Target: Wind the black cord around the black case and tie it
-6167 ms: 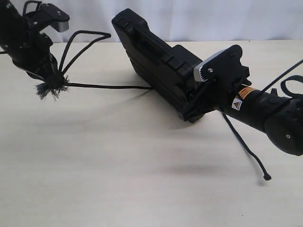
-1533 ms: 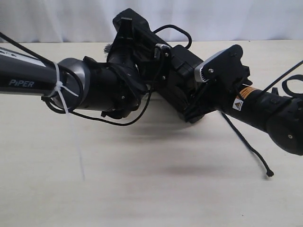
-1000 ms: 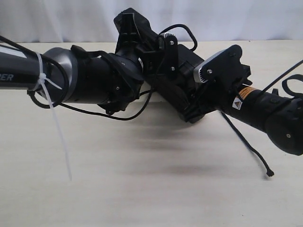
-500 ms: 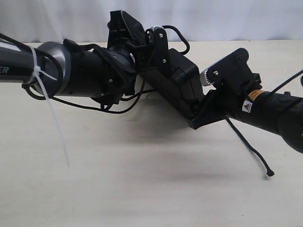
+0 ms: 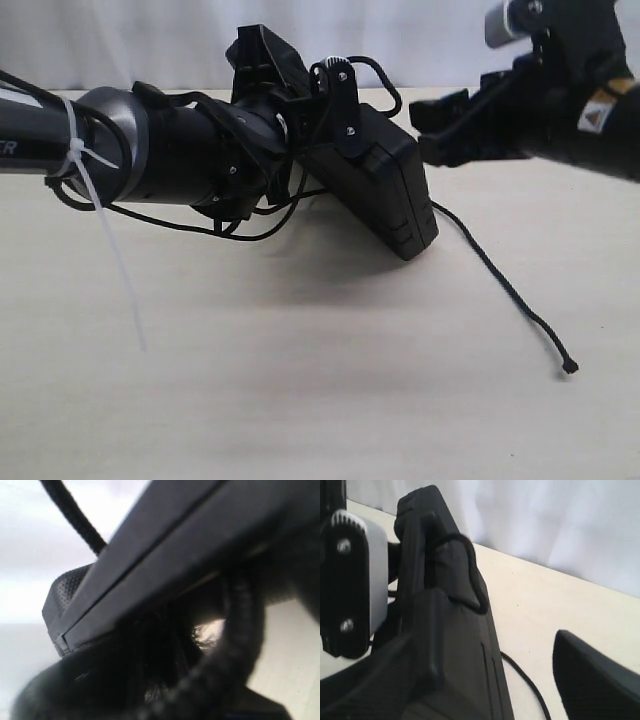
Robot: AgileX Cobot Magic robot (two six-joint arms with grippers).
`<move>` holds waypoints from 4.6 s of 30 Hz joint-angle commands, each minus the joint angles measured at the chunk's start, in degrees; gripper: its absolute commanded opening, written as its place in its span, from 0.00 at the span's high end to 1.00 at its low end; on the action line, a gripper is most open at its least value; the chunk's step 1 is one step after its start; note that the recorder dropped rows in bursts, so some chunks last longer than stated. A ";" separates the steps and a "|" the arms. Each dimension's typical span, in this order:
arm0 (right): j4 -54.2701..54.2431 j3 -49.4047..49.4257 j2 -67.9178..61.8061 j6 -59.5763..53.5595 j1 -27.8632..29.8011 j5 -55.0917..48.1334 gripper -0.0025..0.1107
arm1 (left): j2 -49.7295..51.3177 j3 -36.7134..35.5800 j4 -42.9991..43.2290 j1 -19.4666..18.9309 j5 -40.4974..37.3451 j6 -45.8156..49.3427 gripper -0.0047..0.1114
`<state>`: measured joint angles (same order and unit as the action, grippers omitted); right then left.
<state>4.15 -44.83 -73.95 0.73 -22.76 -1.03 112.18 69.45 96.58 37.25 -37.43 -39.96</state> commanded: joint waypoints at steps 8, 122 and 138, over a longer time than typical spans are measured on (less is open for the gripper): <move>-4.61 -29.28 -19.91 -20.96 0.10 -25.90 0.39 | -0.68 -0.07 -0.73 -0.18 1.26 -0.76 0.96; -0.84 -28.61 -40.02 -14.94 18.11 -53.73 0.67 | 4.76 -5.37 -7.28 -23.51 86.29 11.81 0.96; -6.55 -28.37 -44.66 -15.05 17.96 -45.75 0.67 | 4.76 -5.37 -3.76 -27.18 93.42 12.99 0.96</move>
<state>-2.37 -73.48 -117.85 -14.33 -4.90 -47.26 117.00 63.68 92.96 10.05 55.54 -27.35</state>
